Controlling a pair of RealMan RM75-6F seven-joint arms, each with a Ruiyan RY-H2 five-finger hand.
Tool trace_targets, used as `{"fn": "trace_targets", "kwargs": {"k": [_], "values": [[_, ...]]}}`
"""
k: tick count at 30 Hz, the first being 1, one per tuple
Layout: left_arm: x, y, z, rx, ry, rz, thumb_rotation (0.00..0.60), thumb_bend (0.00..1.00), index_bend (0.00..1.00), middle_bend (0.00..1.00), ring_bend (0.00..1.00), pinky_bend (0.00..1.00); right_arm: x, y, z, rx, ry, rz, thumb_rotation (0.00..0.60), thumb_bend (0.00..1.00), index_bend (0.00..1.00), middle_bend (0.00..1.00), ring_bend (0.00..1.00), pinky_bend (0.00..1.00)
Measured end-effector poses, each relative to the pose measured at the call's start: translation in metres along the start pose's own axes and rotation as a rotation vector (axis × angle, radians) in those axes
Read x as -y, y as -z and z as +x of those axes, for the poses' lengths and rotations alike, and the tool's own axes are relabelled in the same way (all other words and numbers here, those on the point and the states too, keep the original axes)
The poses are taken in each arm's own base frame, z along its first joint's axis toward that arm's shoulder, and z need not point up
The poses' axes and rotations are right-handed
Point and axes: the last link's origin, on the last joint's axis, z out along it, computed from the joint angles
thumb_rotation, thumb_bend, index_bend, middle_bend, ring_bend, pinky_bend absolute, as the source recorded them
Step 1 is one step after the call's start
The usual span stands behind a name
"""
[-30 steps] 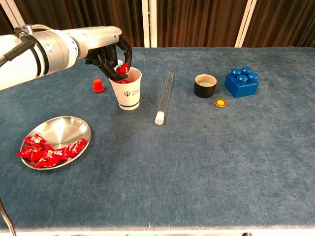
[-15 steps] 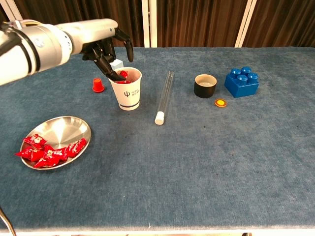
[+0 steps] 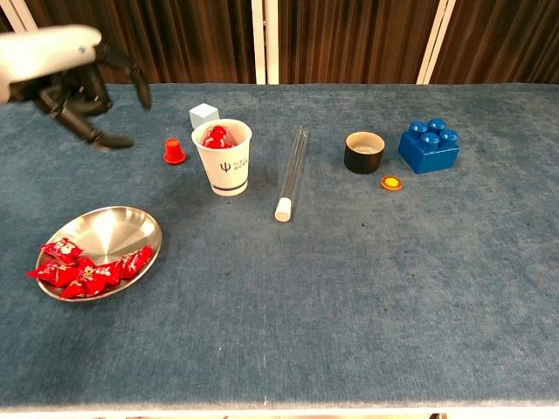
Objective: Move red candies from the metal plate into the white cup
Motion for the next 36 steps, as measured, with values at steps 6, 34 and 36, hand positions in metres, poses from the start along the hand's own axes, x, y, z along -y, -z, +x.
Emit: {"fn": "trace_targets", "kwargs": {"k": [6, 34, 36], "values": [[0.02, 0.029, -0.027, 0.063, -0.133, 0.01, 0.6, 0.18, 0.42, 0.94, 0.85, 0.84, 0.002, 0.0, 0.001, -0.003, 0.003, 0.004, 0.6, 0.17, 0.0, 0.0, 0.0, 0.0], [0.047, 0.048, -0.072, 0.229, -0.309, 0.032, 0.6, 0.2, 0.46, 0.94, 0.85, 0.84, 0.004, 0.006, -0.001, 0.0, 0.005, -0.004, 0.6, 0.17, 0.0, 0.0, 0.0, 0.0], [0.047, 0.048, -0.073, 0.235, -0.31, 0.035, 0.6, 0.2, 0.46, 0.94, 0.85, 0.84, 0.005, 0.006, -0.001, 0.0, 0.005, -0.003, 0.6, 0.17, 0.0, 0.0, 0.0, 0.0]]}}
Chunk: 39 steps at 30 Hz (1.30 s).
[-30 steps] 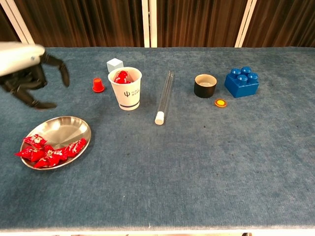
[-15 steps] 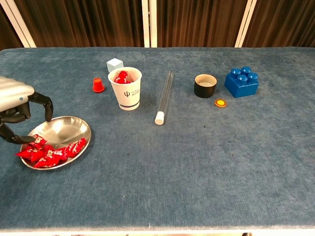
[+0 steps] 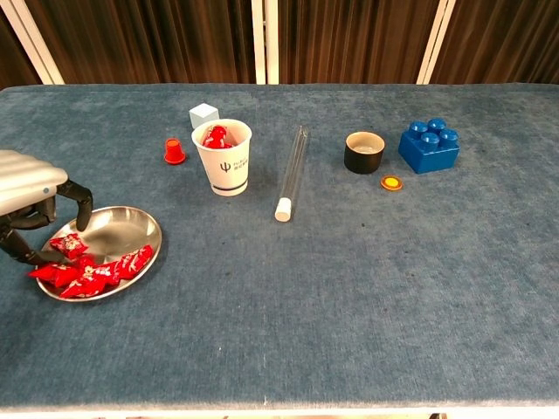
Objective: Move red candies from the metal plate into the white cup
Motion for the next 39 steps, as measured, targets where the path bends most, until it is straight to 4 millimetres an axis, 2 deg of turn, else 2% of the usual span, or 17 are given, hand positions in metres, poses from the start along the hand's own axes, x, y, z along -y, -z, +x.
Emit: {"fn": "trace_targets", "kwargs": {"k": [7, 16, 21, 24, 29, 34, 39], "values": [[-0.004, -0.002, -0.003, 0.007, 0.014, -0.017, 0.6, 0.22, 0.47, 0.94, 0.85, 0.84, 0.001, -0.001, 0.0, 0.002, 0.002, 0.0, 0.6, 0.17, 0.0, 0.0, 0.0, 0.0], [-0.004, -0.008, -0.006, 0.013, 0.02, -0.02, 0.6, 0.38, 0.6, 0.94, 0.85, 0.84, 0.001, 0.0, 0.0, 0.004, 0.004, -0.006, 0.6, 0.17, 0.0, 0.0, 0.0, 0.0], [-0.007, -0.007, 0.004, -0.018, 0.042, -0.028, 0.6, 0.39, 0.61, 0.94, 0.85, 0.84, 0.002, -0.001, 0.0, 0.002, 0.005, -0.002, 0.6, 0.17, 0.0, 0.0, 0.0, 0.0], [-0.011, -0.008, 0.018, -0.061, 0.087, -0.044, 0.6, 0.39, 0.61, 0.94, 0.86, 0.84, 0.003, -0.001, 0.0, 0.001, 0.006, 0.001, 0.6, 0.17, 0.0, 0.0, 0.0, 0.0], [-0.023, -0.018, 0.062, -0.178, 0.183, -0.093, 0.6, 0.39, 0.61, 0.94, 0.86, 0.84, 0.004, -0.001, 0.0, 0.002, 0.007, 0.006, 0.6, 0.17, 0.0, 0.0, 0.0, 0.0], [-0.045, -0.042, 0.108, -0.256, 0.244, -0.166, 0.6, 0.38, 0.59, 0.94, 0.86, 0.84, 0.004, -0.001, 0.0, 0.003, 0.007, 0.002, 0.6, 0.17, 0.0, 0.0, 0.0, 0.0], [-0.065, -0.066, 0.132, -0.254, 0.288, -0.195, 0.6, 0.38, 0.57, 0.94, 0.86, 0.84, 0.001, -0.001, 0.0, 0.004, 0.009, -0.012, 0.6, 0.17, 0.0, 0.0, 0.0, 0.0]]}}
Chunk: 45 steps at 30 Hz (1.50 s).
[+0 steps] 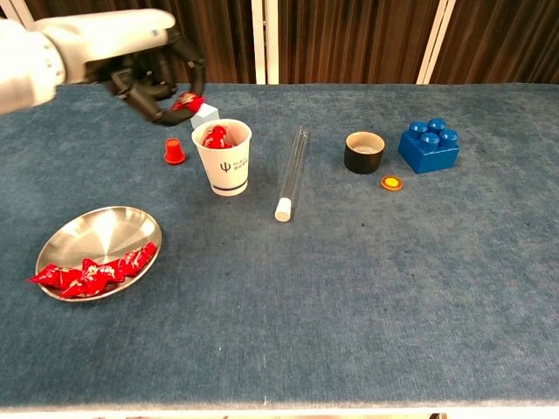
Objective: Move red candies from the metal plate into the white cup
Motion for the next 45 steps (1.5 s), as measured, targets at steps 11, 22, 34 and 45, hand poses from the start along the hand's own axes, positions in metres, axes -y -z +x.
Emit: {"fn": "trace_targets", "kwargs": {"k": [11, 22, 34, 45], "values": [[-0.01, -0.052, -0.006, 0.079, 0.033, 0.089, 0.6, 0.37, 0.55, 0.94, 0.86, 0.84, -0.006, -0.003, -0.001, 0.009, -0.003, -0.018, 0.6, 0.17, 0.0, 0.0, 0.0, 0.0], [0.005, -0.05, -0.011, 0.11, 0.004, 0.142, 0.6, 0.34, 0.53, 0.94, 0.86, 0.84, -0.006, -0.005, -0.003, 0.014, -0.005, -0.016, 0.6, 0.17, 0.0, 0.0, 0.0, 0.0], [0.008, -0.047, -0.014, 0.141, -0.008, 0.159, 0.6, 0.25, 0.45, 0.93, 0.85, 0.84, -0.004, -0.005, -0.003, 0.013, -0.003, -0.014, 0.6, 0.17, 0.0, 0.0, 0.0, 0.0], [0.009, -0.026, 0.006, 0.084, 0.039, 0.14, 0.6, 0.17, 0.3, 0.92, 0.85, 0.84, -0.005, -0.002, 0.002, -0.003, -0.004, -0.014, 0.6, 0.17, 0.0, 0.0, 0.0, 0.0]]}}
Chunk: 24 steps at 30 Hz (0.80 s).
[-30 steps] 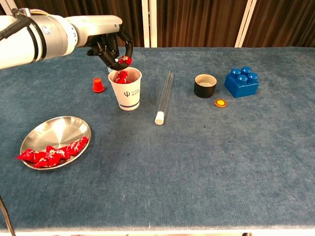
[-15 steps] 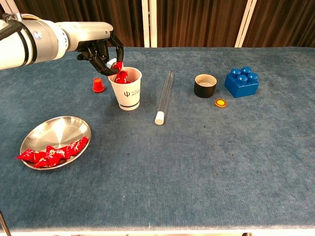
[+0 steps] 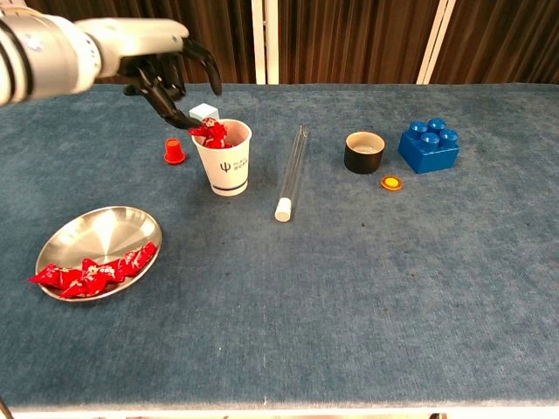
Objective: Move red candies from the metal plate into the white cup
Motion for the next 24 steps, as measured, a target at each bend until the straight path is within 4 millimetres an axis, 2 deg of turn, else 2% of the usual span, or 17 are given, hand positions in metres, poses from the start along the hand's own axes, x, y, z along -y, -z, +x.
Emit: {"fn": "trace_targets", "kwargs": {"k": [3, 6, 8, 10, 12, 13, 15, 19, 24], "values": [[0.01, 0.017, 0.012, -0.057, 0.024, 0.004, 0.6, 0.15, 0.3, 0.89, 0.82, 0.83, -0.001, 0.001, 0.001, -0.002, -0.003, 0.0, 0.6, 0.17, 0.0, 0.0, 0.0, 0.0], [0.03, 0.038, 0.022, -0.135, 0.026, 0.035, 0.6, 0.15, 0.3, 0.77, 0.68, 0.74, -0.004, 0.001, 0.002, 0.003, -0.013, 0.0, 0.6, 0.17, 0.0, 0.0, 0.0, 0.0], [0.047, 0.053, 0.027, -0.194, 0.013, 0.068, 0.6, 0.15, 0.3, 0.64, 0.52, 0.6, -0.006, 0.002, 0.003, 0.008, -0.023, 0.001, 0.6, 0.17, 0.0, 0.0, 0.0, 0.0], [0.066, 0.071, 0.027, -0.25, -0.005, 0.104, 0.6, 0.15, 0.29, 0.43, 0.26, 0.34, -0.008, 0.002, 0.003, 0.012, -0.035, 0.001, 0.6, 0.17, 0.0, 0.0, 0.0, 0.0], [0.084, 0.089, 0.024, -0.287, -0.024, 0.137, 0.6, 0.14, 0.27, 0.28, 0.1, 0.14, -0.013, 0.002, 0.005, 0.013, -0.051, -0.001, 0.6, 0.17, 0.0, 0.0, 0.0, 0.0], [0.096, 0.101, 0.021, -0.304, -0.042, 0.161, 0.6, 0.14, 0.25, 0.23, 0.05, 0.07, -0.015, 0.002, 0.005, 0.013, -0.053, -0.002, 0.6, 0.17, 0.0, 0.0, 0.0, 0.0], [0.114, 0.121, 0.015, -0.32, -0.069, 0.202, 0.6, 0.13, 0.22, 0.16, 0.01, 0.01, -0.019, 0.003, 0.006, 0.01, -0.059, -0.005, 0.6, 0.17, 0.0, 0.0, 0.0, 0.0], [0.145, 0.164, -0.001, -0.342, -0.082, 0.278, 0.6, 0.13, 0.22, 0.13, 0.0, 0.0, -0.02, 0.008, 0.003, 0.012, -0.07, 0.002, 0.6, 0.17, 0.0, 0.0, 0.0, 0.0], [0.163, 0.21, -0.019, -0.355, -0.079, 0.324, 0.6, 0.12, 0.22, 0.12, 0.0, 0.0, -0.012, 0.013, -0.004, 0.021, -0.088, 0.044, 0.6, 0.17, 0.0, 0.0, 0.0, 0.0]]}}
